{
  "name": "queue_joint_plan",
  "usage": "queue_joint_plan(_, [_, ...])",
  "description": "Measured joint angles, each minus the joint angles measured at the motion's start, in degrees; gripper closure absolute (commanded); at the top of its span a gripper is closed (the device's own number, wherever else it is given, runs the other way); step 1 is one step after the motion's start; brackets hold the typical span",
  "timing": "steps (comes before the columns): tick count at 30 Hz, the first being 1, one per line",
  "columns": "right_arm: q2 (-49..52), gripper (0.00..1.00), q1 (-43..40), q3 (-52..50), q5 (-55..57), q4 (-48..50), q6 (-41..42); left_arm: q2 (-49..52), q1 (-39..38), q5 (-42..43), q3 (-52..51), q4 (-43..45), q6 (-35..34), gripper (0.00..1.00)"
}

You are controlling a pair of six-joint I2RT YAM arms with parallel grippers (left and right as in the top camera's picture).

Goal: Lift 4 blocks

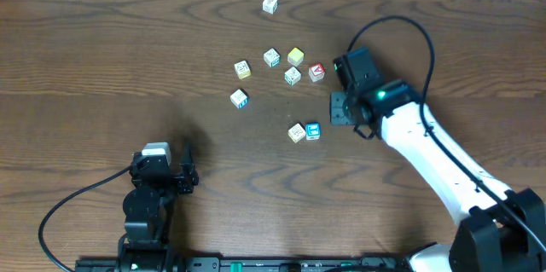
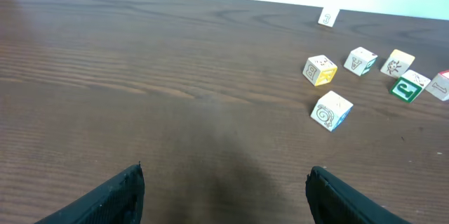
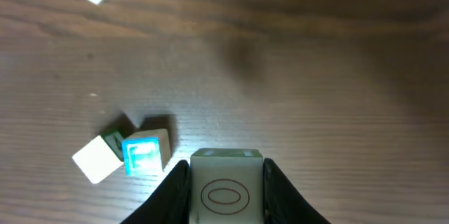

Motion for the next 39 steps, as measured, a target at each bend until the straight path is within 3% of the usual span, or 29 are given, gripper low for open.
queue_joint_plan(7, [0.00, 0.80, 0.00, -9.94, -3.69, 10.62, 1.81, 0.02, 0.00, 0.00, 0.00, 0.00, 0.00, 0.25])
queue_joint_plan(18, [0.00, 0.78, 1.95, -14.40, -5.01, 19.74, 2.01, 0.00, 0.00, 0.00, 0.00, 0.00, 0.00, 0.25])
queue_joint_plan(39, [0.00, 0.79, 3.54, -15.30, -5.81, 21.27, 2.01, 0.00, 0.00, 0.00, 0.00, 0.00, 0.00, 0.26])
